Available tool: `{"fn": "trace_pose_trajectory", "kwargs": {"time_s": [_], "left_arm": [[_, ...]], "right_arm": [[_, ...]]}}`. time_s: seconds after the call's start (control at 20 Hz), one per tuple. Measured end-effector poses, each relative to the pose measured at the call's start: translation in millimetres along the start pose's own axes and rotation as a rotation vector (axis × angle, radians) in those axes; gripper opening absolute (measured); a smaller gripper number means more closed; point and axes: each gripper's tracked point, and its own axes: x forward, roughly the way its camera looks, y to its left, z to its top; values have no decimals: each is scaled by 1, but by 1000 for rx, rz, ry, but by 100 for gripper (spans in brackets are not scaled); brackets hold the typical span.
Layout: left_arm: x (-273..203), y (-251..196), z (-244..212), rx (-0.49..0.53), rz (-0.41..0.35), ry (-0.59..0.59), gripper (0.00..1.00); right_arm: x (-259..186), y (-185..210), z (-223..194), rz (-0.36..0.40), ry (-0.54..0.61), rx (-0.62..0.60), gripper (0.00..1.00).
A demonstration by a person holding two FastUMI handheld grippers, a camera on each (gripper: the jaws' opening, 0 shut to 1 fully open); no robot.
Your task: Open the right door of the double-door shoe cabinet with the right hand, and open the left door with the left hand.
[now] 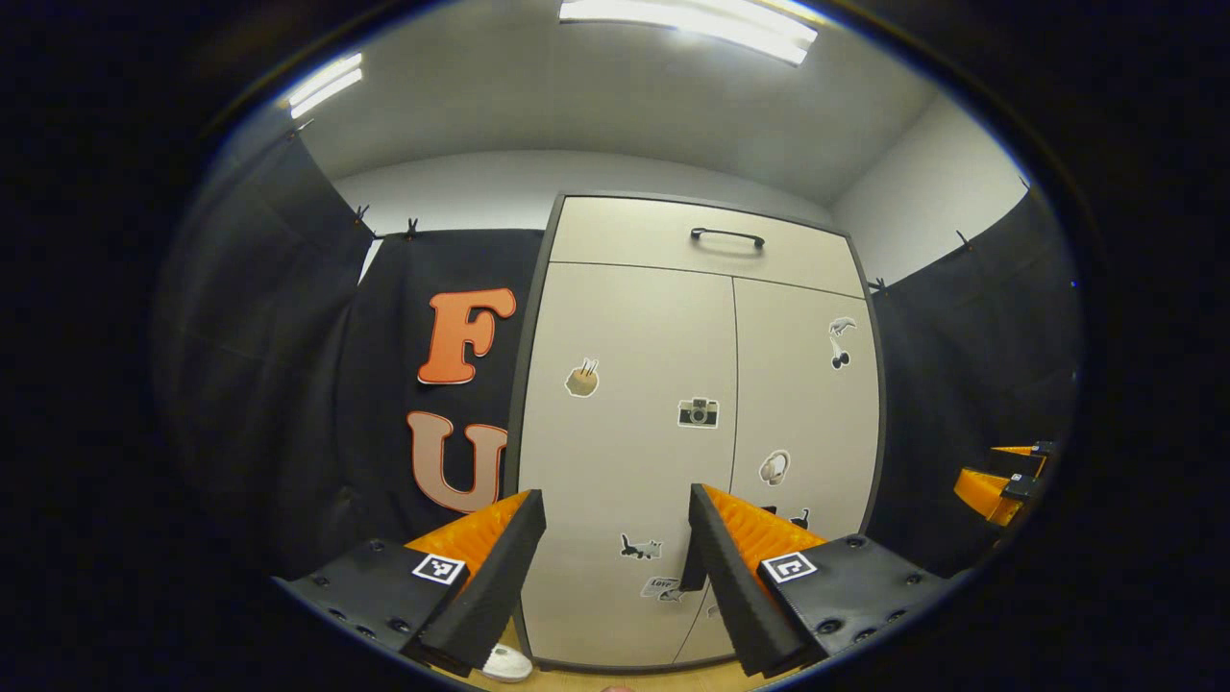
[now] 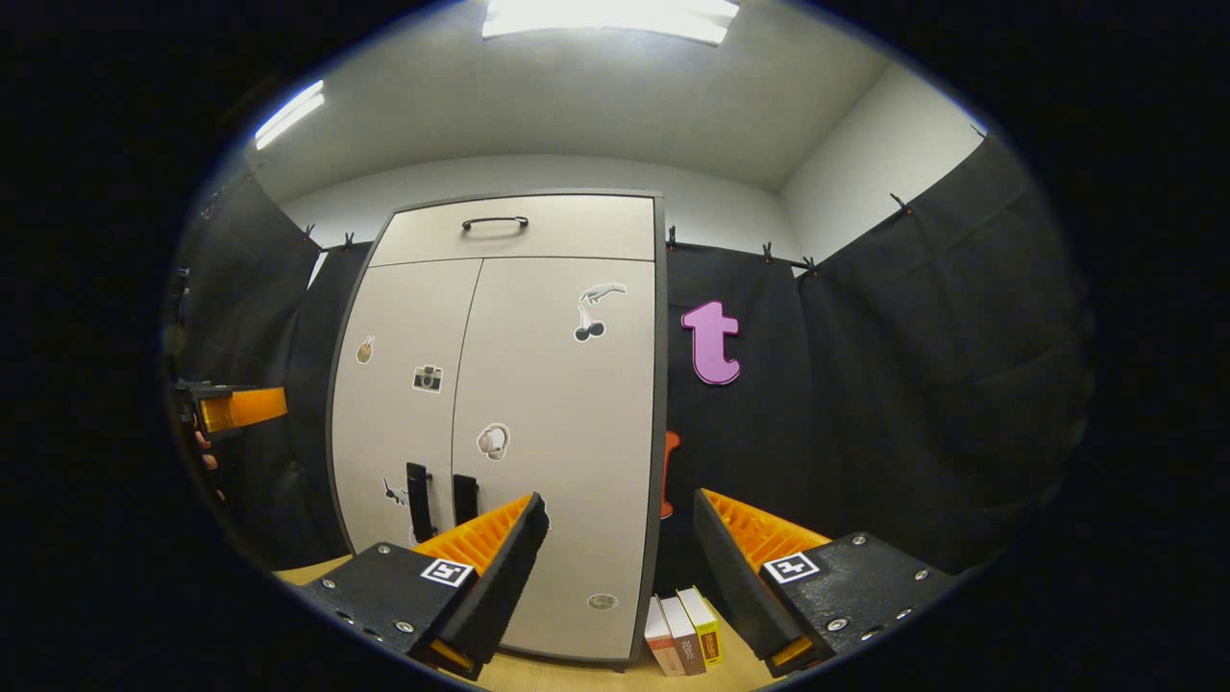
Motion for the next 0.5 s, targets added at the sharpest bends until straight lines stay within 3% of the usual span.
{"fn": "trace_pose_trajectory", "kwargs": {"time_s": [0.5], "left_arm": [[5, 50, -17, 14, 30, 12, 95]], "right_arm": [[32, 69, -38, 67, 95, 2, 94]]}}
